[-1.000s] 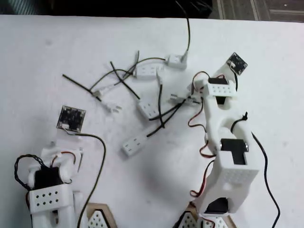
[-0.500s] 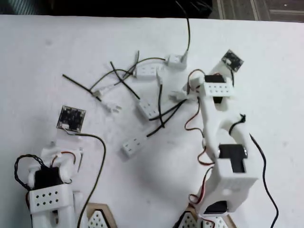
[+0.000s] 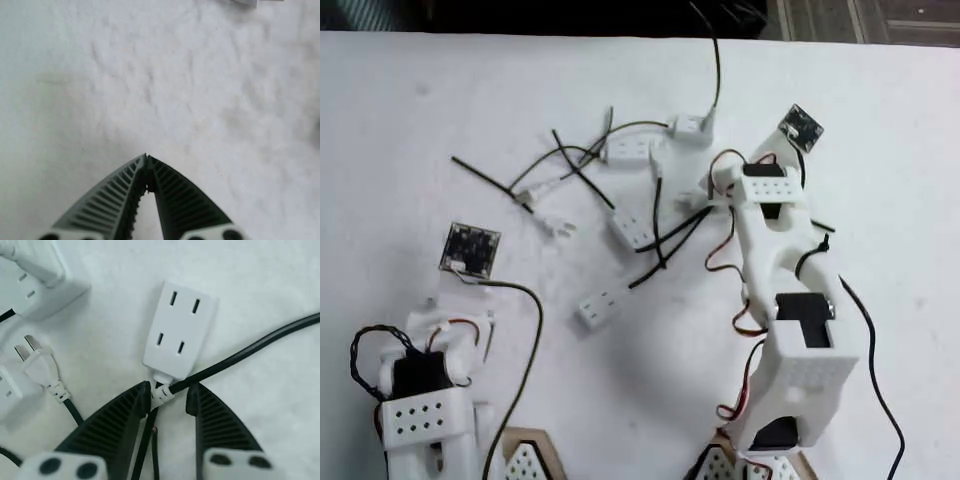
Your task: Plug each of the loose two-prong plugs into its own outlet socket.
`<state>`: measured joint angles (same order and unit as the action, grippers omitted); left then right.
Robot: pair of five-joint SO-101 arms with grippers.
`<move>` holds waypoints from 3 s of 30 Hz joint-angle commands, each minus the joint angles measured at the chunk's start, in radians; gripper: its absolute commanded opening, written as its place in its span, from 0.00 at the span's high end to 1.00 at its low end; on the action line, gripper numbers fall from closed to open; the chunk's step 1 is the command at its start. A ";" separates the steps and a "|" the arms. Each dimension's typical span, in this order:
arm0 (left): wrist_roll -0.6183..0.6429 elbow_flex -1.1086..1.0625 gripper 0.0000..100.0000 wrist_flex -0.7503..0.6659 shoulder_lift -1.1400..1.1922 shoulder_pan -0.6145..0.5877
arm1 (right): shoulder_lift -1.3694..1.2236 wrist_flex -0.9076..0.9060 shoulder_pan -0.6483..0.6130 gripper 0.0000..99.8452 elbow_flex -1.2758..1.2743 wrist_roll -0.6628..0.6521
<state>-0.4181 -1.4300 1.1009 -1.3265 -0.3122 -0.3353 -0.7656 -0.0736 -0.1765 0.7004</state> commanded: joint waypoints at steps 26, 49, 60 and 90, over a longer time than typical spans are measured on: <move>-0.011 0.000 0.98 -0.003 -0.013 -0.002 | 0.133 -0.277 0.039 0.98 0.017 -0.066; -0.011 0.000 0.98 -0.003 -0.013 -0.002 | 0.409 -0.605 -0.051 0.98 -0.138 -1.181; -0.011 0.000 0.98 -0.003 -0.013 -0.002 | 0.409 -0.390 -0.174 0.95 -0.301 -1.189; -0.011 0.000 0.98 -0.003 -0.013 -0.002 | 0.222 -0.506 -0.087 0.84 -0.259 -1.180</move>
<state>-0.4181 -1.4300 1.1009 -1.3265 -0.3122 -0.1143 -1.3011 -0.1734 -0.4680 -0.4826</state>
